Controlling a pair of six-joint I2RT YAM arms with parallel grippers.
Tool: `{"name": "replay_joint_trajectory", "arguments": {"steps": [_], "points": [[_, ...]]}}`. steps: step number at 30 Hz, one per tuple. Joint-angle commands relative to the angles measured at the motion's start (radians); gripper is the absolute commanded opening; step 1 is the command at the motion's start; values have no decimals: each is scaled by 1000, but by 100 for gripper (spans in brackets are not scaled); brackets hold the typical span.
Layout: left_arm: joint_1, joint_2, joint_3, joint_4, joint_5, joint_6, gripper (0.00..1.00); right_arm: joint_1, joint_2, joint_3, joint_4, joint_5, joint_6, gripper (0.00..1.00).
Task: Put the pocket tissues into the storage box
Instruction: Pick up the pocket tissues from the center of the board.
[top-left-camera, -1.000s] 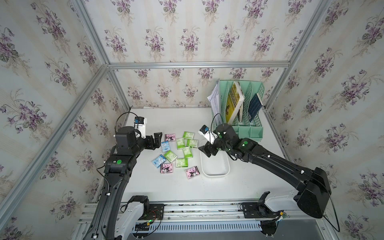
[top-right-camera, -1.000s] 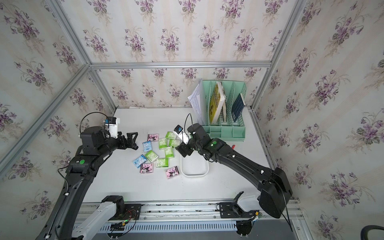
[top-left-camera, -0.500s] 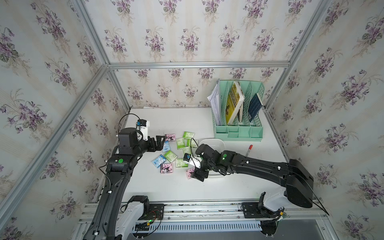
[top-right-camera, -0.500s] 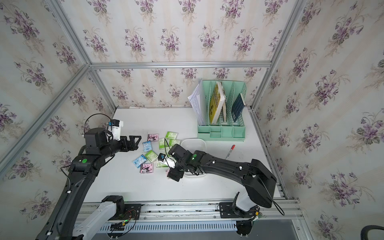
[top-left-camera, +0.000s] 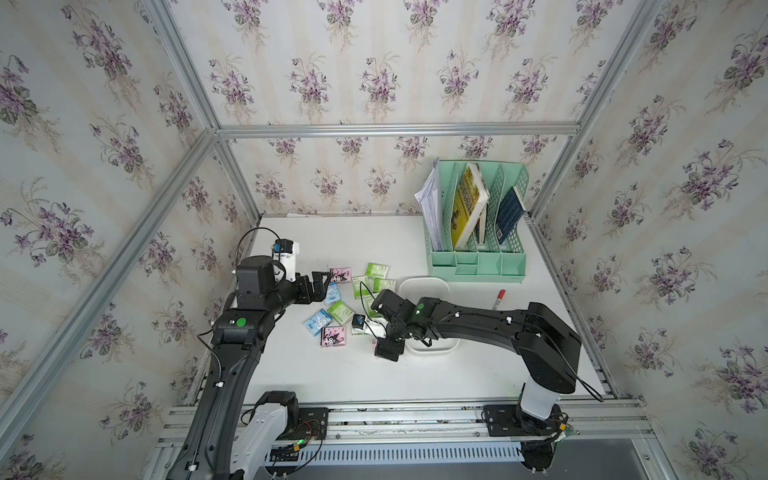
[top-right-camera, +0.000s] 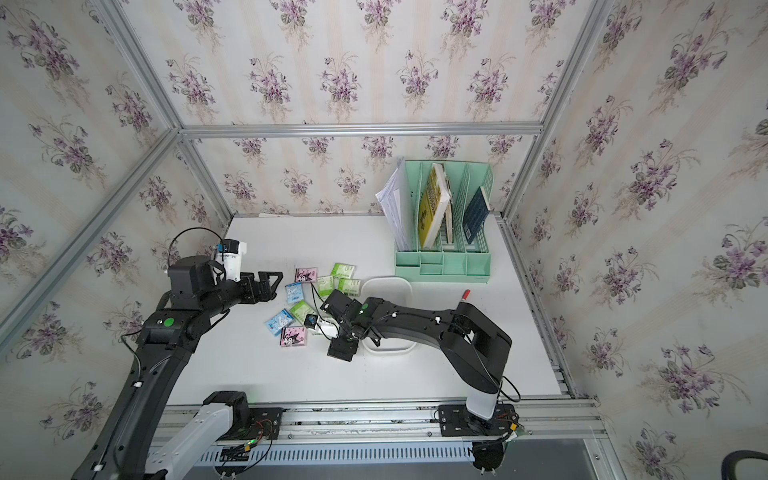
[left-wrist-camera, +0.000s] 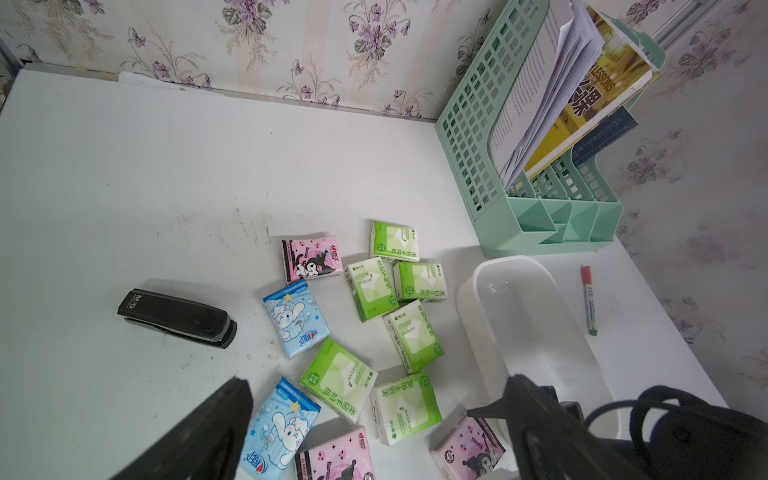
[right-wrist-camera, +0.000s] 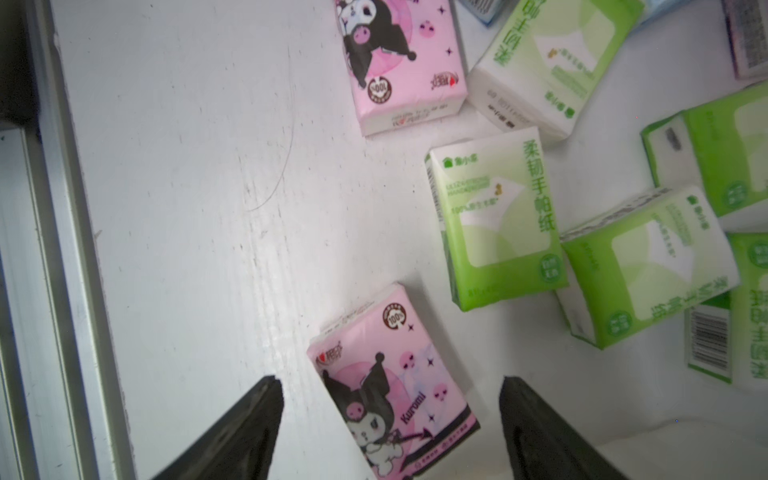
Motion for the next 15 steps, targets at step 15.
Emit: {"name": "replay_joint_trajectory", "arguments": {"steps": [15], "points": [[-1, 2, -6, -21, -32, 38, 99, 9, 107, 41, -35, 44, -42, 83]]}}
